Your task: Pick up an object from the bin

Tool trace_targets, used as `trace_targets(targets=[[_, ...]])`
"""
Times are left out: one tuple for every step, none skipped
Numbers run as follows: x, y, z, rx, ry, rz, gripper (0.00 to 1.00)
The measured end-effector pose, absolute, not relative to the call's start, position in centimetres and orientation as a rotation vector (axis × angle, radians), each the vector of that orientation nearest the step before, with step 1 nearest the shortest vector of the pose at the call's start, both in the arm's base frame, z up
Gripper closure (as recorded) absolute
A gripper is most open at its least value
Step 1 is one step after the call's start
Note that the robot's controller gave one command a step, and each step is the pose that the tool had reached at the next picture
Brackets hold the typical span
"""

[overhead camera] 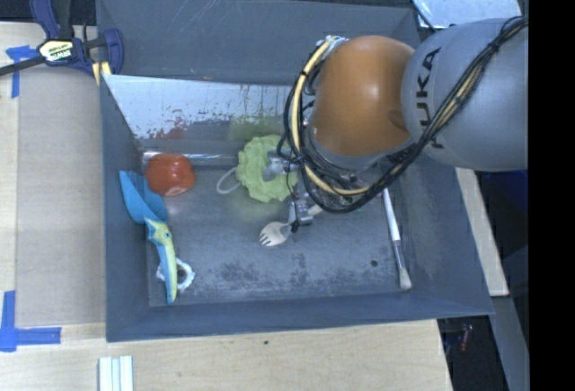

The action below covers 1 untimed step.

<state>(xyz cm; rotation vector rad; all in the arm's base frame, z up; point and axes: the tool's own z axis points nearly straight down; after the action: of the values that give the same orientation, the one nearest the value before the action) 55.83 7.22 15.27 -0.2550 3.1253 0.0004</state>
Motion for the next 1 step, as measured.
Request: trace_targets(targets=[[55.88, 3.05, 12.93, -0.461, 3.102, -0.002, 0.0]])
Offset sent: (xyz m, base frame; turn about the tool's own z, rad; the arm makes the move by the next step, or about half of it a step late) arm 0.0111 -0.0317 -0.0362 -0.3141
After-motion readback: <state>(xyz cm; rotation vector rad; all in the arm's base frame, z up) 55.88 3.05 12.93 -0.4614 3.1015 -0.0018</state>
